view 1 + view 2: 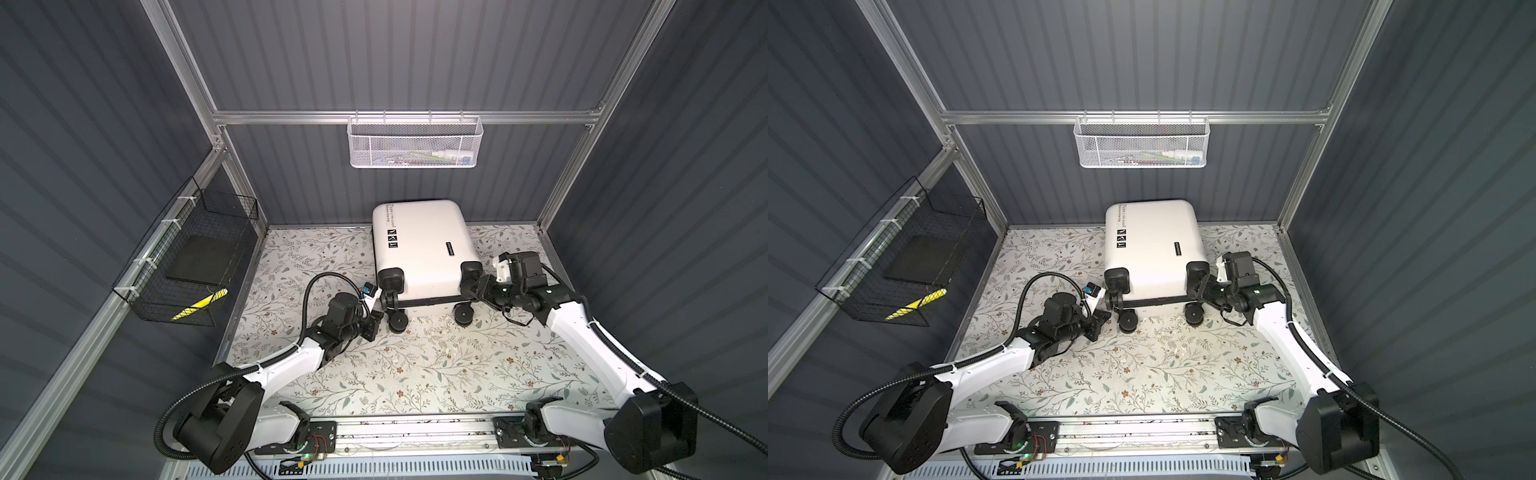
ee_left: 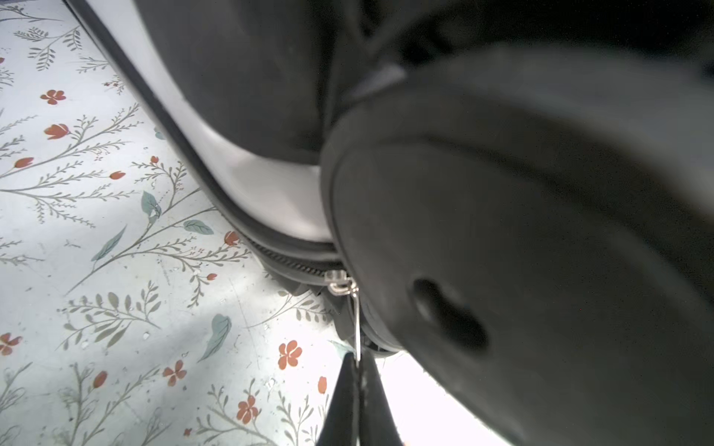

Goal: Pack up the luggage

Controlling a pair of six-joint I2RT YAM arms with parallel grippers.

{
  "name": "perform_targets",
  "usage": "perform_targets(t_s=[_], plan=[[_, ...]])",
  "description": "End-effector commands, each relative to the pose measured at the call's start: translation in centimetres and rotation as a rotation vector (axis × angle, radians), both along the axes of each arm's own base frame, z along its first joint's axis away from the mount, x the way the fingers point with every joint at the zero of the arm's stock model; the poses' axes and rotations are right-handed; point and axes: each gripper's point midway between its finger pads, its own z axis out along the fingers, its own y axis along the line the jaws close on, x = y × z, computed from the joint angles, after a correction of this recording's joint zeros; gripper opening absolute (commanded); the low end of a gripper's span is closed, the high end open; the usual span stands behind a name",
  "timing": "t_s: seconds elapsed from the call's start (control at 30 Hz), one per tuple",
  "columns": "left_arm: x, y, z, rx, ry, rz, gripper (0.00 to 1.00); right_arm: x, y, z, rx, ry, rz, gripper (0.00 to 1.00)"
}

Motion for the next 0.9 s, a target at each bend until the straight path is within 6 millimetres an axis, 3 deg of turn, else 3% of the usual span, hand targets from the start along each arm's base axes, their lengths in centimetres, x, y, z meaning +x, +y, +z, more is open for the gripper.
perform_targets(t_s=[0.0, 0.37, 0.87], plan=[[-1.4, -1.9, 1.0, -0.083, -0.017, -0.096, 0.0, 1.7, 0.0, -0.2, 0.043, -0.01, -0.072, 0.0], [-1.8, -4.2, 5.1, -0.204, -0.113, -0.124, 0.0, 1.2, 0.4, -1.6, 0.05, 0.022, -0.075, 0.0], [-2.6, -8.3, 4.9, -0.095, -0.221, -0.178, 0.0, 1.0, 0.8, -1.4, 0.052, 0.018, -0.069, 0.0]])
